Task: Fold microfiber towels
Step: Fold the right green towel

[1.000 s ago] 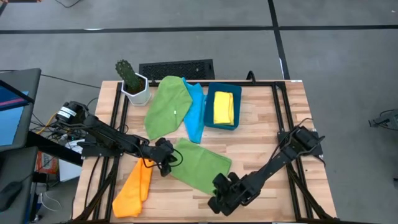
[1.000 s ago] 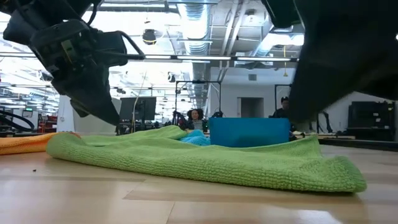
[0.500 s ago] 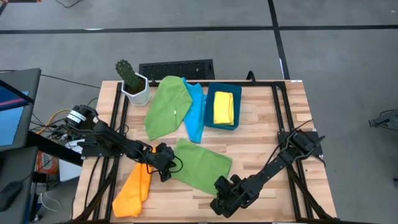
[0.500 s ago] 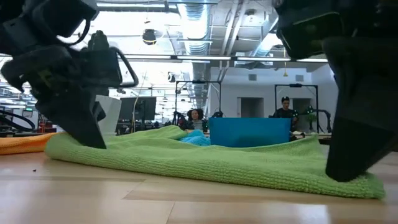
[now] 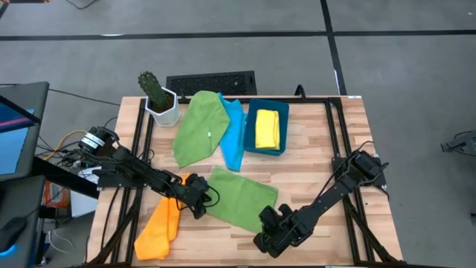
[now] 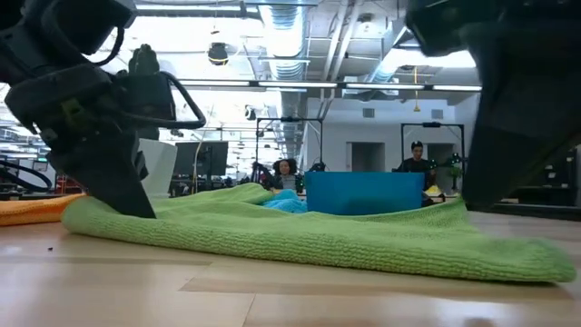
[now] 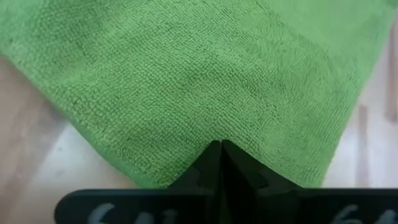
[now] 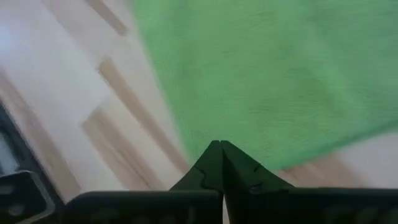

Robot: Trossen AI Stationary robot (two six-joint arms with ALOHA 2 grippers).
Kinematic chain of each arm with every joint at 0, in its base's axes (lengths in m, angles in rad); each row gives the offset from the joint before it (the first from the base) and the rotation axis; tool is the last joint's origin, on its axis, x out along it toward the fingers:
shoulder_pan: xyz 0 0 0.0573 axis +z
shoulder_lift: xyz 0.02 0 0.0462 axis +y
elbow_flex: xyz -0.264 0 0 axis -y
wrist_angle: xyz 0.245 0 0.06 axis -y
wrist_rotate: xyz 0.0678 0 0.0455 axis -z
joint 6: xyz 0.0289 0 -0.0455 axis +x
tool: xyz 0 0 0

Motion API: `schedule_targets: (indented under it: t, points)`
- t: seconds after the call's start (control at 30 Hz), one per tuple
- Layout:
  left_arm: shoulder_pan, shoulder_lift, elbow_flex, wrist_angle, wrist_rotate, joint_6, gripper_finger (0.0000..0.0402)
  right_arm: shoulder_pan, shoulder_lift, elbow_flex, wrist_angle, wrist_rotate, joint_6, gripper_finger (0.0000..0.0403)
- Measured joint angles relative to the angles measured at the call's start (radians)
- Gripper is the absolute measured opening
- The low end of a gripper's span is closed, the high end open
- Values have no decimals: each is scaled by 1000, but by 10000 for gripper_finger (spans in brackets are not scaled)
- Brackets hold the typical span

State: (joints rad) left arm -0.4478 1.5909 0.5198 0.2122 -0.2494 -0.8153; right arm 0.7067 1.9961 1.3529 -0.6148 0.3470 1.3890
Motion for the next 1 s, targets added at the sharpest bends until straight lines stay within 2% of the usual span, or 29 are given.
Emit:
schedule_targets:
  t: [0.1,0.23,0.43,0.57,0.7,0.83,1.0]
  points:
    - [-17,0,-1,28,-21,-74,6,0,-32,0,-33,19,1,19]
    - [-45,1,-1,60,-51,-141,6,0,-56,0,14,65,0,16]
    - [-59,0,7,141,-14,-121,6,11,24,-1,60,43,45,17]
    - [-56,-38,25,66,47,-72,2,25,65,0,67,1,87,16]
    - [-64,-123,39,-58,59,-17,0,26,71,0,60,-44,96,20]
    - [-111,-174,32,-183,-27,6,0,26,71,0,48,-46,100,17]
    - [-172,-164,7,-194,-131,-23,0,26,71,0,50,-53,103,18]
